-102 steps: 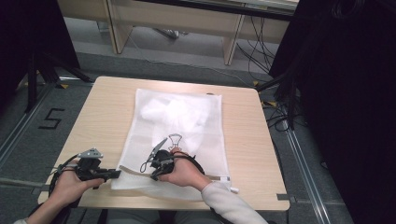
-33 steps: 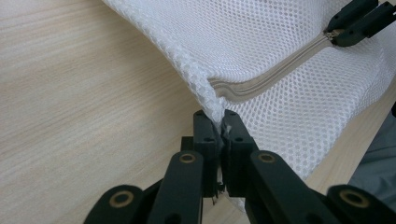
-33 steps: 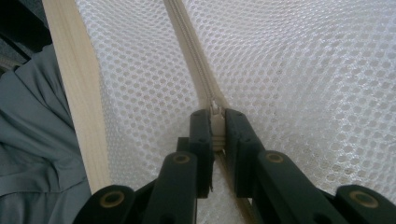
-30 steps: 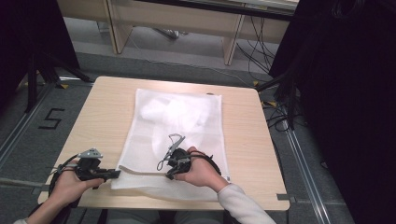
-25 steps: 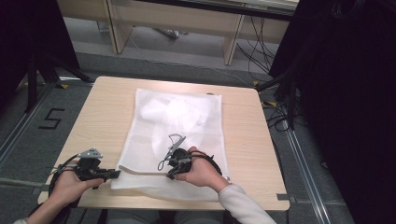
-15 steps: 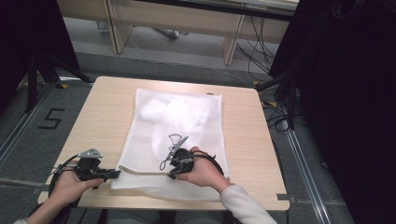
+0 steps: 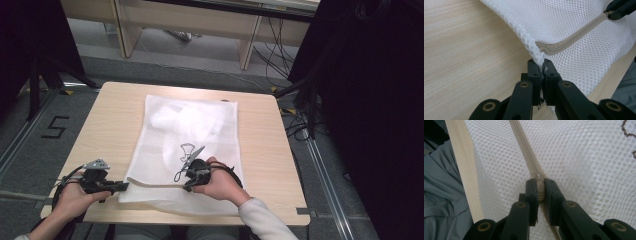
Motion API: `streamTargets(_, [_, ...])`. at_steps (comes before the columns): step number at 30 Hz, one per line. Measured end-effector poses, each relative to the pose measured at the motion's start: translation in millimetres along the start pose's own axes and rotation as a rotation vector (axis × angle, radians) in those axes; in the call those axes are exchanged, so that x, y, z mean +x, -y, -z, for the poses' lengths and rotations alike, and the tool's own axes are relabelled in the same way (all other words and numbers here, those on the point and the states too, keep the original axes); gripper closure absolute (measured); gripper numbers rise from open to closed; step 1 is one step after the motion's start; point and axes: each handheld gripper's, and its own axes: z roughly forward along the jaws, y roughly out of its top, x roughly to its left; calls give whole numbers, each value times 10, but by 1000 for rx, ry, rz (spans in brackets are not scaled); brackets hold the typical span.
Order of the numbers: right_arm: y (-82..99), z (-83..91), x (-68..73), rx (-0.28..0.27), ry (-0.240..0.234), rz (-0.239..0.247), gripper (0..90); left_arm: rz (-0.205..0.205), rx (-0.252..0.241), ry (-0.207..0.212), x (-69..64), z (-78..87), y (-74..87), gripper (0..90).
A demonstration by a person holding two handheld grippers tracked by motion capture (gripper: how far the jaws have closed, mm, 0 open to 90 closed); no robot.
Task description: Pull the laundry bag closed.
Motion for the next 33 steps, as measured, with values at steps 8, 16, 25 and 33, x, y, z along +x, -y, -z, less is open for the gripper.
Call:
streamTargets(8, [36,23,-20,0,0,-2,827,0,-2,-2,0,2,1,858])
streamTargets(16, [91,33,-45,-3,4,-9,827,-1,-1,-3,-1,1,1,858])
streamTargets(25, [135,57,-62,2,3,-30,827,-3,1,-4,0,0,2,858])
streamTargets(33, [153,62,-77,0,1,-28,827,-4,1,-5,0,-1,2,858])
